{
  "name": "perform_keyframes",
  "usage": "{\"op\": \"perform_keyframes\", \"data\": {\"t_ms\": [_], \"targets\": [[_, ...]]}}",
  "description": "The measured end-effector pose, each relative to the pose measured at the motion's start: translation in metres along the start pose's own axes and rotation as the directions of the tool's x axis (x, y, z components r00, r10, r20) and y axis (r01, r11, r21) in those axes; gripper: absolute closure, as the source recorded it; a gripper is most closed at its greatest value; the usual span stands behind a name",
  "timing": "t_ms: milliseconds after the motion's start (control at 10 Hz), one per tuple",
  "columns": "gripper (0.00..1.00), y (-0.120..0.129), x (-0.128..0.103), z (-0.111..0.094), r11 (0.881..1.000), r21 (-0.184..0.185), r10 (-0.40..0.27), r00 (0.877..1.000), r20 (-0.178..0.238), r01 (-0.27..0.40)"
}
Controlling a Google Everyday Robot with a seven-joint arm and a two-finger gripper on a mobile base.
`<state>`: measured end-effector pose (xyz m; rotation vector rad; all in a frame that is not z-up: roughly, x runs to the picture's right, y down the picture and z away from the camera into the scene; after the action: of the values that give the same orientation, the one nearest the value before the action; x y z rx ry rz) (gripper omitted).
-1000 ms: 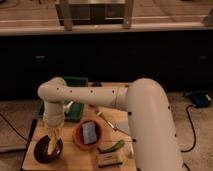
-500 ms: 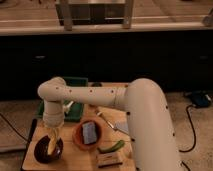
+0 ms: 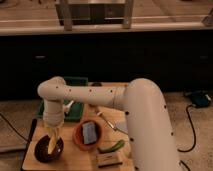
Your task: Place banana in purple bowl
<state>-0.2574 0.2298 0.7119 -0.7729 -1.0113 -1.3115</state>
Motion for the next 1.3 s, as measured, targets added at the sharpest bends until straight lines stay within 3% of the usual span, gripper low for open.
{"op": "perform_keyframes", "data": {"t_ms": [200, 500, 700, 1300], "targets": [[0.64, 0.0028, -0.0014, 0.0004, 1.0, 0.0, 0.009, 1.0, -0.001, -0.009], [0.33, 0.0019, -0.0019, 0.0002, 1.0, 0.009, 0.011, 1.0, -0.004, -0.01], [0.2, 0.0022, -0.0022, 0.0002, 1.0, 0.01, 0.01, 1.0, -0.004, -0.01], [0.2, 0.0029, -0.0016, -0.0008, 1.0, 0.014, 0.009, 1.0, -0.002, -0.009]]}}
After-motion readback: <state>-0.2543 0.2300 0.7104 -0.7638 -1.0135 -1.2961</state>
